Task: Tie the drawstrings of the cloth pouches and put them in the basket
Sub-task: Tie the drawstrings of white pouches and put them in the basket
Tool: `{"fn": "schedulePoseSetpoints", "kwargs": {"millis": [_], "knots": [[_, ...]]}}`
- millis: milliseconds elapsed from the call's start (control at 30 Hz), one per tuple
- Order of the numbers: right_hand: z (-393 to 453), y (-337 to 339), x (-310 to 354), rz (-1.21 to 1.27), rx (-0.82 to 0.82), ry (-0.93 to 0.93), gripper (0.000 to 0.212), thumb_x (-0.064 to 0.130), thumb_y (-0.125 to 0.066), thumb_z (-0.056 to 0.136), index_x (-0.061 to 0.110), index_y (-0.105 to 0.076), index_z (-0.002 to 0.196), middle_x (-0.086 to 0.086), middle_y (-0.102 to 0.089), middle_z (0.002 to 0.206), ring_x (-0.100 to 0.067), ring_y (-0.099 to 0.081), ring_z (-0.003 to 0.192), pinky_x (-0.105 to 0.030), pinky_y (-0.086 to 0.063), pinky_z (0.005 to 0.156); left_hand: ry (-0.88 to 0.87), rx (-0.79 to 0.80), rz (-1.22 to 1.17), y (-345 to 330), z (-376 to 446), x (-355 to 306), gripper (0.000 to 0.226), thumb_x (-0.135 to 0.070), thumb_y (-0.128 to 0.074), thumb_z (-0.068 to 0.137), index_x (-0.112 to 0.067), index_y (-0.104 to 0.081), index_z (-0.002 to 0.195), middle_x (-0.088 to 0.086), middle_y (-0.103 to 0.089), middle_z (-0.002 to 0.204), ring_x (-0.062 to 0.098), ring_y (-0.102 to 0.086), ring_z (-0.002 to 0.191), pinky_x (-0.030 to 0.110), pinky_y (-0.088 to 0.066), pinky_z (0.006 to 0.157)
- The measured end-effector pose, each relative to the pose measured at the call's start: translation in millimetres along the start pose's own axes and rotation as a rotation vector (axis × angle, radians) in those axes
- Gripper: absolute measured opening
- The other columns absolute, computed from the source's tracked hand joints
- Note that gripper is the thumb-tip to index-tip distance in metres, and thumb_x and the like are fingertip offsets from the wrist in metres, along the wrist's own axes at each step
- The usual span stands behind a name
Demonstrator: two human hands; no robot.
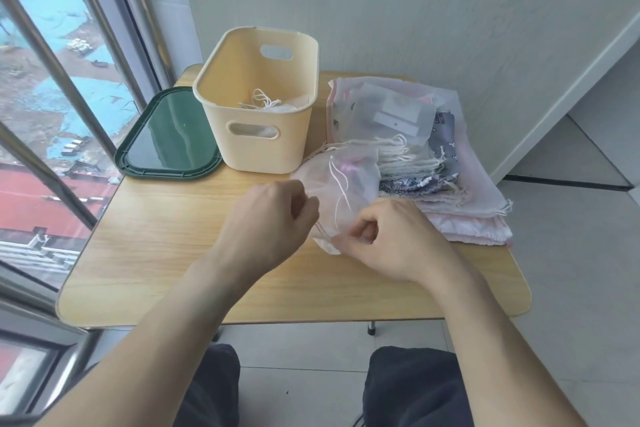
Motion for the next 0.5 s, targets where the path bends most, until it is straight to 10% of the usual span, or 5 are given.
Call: {"fn": "schedulePoseSetpoints", "kwargs": {"millis": [200,500], "knots": [[0.9,-1.9,-1.9,0.178,0.042,0.021,0.014,0.035,-0.078,0.085,0.023,-0.078,0.077,0.013,-0.065,0.067,0.005,-0.058,0.069,-0.012,-0.043,0.061,-0.138,0.077,-0.23,-19.4,2.4,-7.1,0.024,-0.025,-0.053,0.1,-0.015,-0.056,0.079,-0.007,-0.069,0.069,0.008,-0.064,0.063,0.034,-0.051,0.063],[2.5,-0.7,-1.0,0.245,-0.119,0.02,0.009,0.023,-0.071,0.092,0.022,-0.073,0.083,0.014,-0.064,0.068,0.001,-0.058,0.064,-0.012,-0.042,0.06,-0.036,0.198,-0.165,-33.5,2.5,0.6,0.021,-0.027,-0.045,0.104,-0.019,-0.047,0.085,0.003,-0.066,0.068,0.024,-0.058,0.065,0.034,-0.038,0.059]]}}
Point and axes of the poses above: each hand's wrist, its own z-axis towards the middle knuckle, its own y-axis out of the back of the hand, x = y × z, the point moved 7 cm from there along z, towards the middle knuckle
